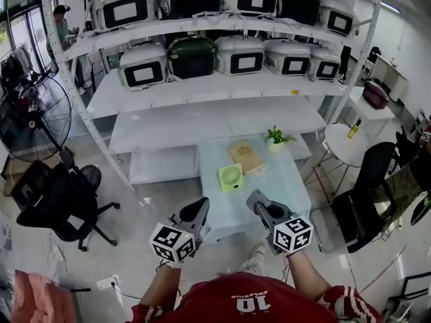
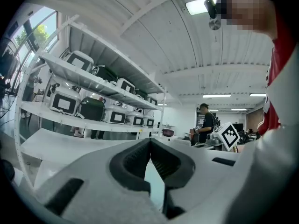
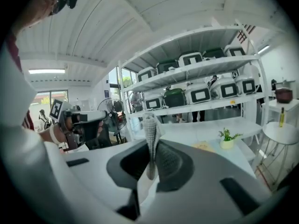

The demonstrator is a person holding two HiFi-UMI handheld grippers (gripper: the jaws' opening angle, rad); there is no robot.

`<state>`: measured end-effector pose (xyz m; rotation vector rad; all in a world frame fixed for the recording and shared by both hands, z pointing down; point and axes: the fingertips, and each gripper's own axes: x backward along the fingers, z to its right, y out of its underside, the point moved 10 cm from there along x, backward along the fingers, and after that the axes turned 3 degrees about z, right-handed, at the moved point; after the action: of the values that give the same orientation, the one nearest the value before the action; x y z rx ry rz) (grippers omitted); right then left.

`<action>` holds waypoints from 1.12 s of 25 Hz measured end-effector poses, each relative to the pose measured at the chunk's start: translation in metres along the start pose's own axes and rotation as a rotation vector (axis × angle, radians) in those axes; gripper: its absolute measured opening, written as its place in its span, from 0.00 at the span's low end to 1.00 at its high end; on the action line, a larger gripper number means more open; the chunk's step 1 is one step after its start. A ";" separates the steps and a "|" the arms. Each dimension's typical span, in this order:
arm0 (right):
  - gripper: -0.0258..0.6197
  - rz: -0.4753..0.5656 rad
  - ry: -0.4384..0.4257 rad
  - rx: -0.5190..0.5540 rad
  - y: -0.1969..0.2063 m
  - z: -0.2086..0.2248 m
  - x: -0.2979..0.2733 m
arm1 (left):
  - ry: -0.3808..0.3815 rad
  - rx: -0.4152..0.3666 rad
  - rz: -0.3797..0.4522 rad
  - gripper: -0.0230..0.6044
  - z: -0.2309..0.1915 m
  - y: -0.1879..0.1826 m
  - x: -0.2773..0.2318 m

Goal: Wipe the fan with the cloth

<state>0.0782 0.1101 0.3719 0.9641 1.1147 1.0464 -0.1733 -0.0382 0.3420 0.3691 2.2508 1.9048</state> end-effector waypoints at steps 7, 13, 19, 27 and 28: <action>0.08 0.174 0.149 0.012 -0.033 0.018 0.044 | -0.020 -0.033 0.070 0.04 -0.001 -0.032 0.000; 0.07 0.252 0.224 0.014 -0.048 0.026 0.076 | -0.011 -0.065 0.086 0.04 0.006 -0.043 0.001; 0.08 0.296 0.210 0.030 -0.068 0.020 0.089 | -0.022 -0.083 0.103 0.04 0.007 -0.053 0.006; 0.08 0.276 0.143 0.049 -0.080 0.000 0.082 | -0.014 -0.087 0.101 0.04 0.009 -0.060 0.011; 0.07 0.272 0.137 0.048 -0.079 -0.001 0.082 | -0.011 -0.086 0.103 0.04 0.010 -0.060 0.011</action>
<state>0.0986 0.1708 0.2779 1.1183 1.1455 1.3267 -0.1853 -0.0345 0.2817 0.4900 2.1741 2.0361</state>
